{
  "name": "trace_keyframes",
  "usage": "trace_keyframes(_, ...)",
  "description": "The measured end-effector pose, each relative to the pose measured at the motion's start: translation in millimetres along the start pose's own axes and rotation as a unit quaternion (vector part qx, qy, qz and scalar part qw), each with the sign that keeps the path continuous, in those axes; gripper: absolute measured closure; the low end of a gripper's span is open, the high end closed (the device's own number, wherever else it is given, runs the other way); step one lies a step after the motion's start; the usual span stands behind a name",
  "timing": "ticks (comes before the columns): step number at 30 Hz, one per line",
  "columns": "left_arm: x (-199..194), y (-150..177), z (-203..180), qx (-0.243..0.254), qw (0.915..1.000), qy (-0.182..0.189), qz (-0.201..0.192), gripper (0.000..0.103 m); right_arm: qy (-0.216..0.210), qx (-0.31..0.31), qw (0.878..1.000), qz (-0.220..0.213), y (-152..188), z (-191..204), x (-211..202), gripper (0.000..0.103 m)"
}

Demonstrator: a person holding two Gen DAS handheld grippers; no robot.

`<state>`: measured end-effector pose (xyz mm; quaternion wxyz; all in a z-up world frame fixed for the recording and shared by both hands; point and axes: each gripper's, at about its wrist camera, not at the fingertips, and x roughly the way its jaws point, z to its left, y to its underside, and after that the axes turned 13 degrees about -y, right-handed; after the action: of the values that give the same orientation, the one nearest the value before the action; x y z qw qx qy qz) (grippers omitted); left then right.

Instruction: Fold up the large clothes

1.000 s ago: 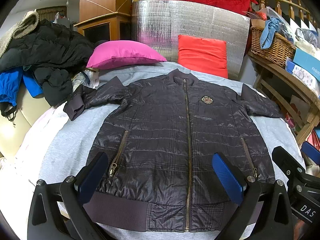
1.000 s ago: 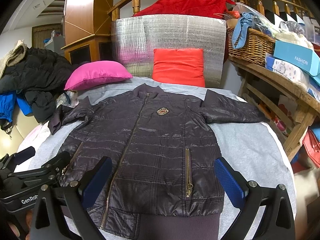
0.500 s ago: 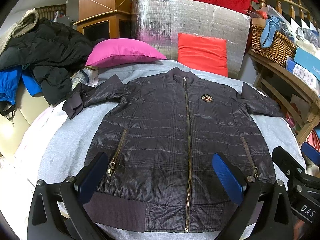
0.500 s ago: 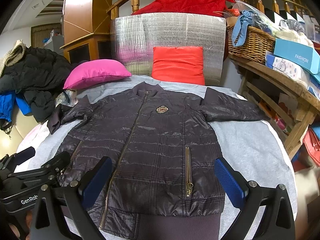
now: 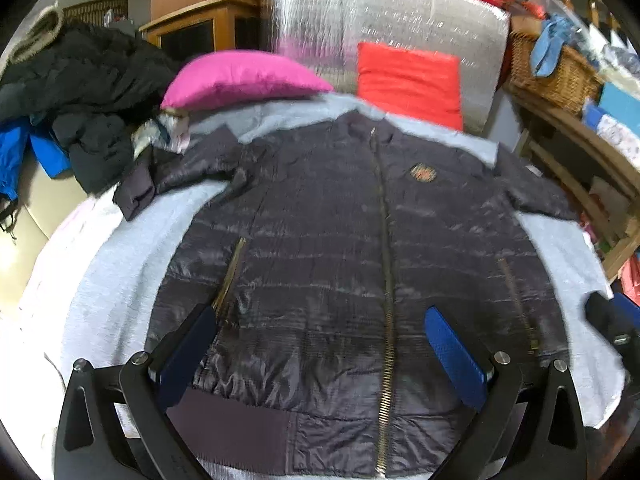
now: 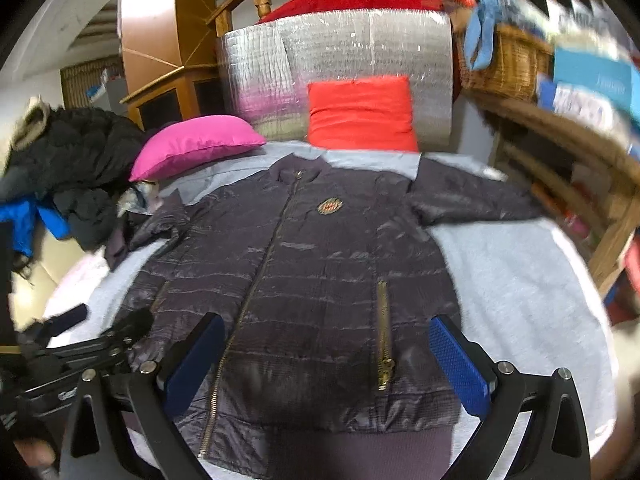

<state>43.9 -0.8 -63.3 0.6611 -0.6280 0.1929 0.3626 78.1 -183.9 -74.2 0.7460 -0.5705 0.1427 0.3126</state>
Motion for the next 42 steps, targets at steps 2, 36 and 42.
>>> trace_keyframes(2,18.7,-0.7,-3.4,0.007,0.9998,-0.009,0.017,0.000,-0.017,0.036,0.999,0.009,1.3,-23.4,4.9,0.000)
trace_keyframes(36,152.9,-14.1,-41.2,-0.020,0.9991,-0.022,0.032,0.000,0.009,0.467,0.878,-0.102,-141.9,-485.3,152.2,0.076)
trace_keyframes(42,151.4,-13.5,-37.7,-0.031,0.9992,-0.009,0.025,0.000,0.112,0.321,0.936,-0.090,-212.9,-428.8,131.1,0.086)
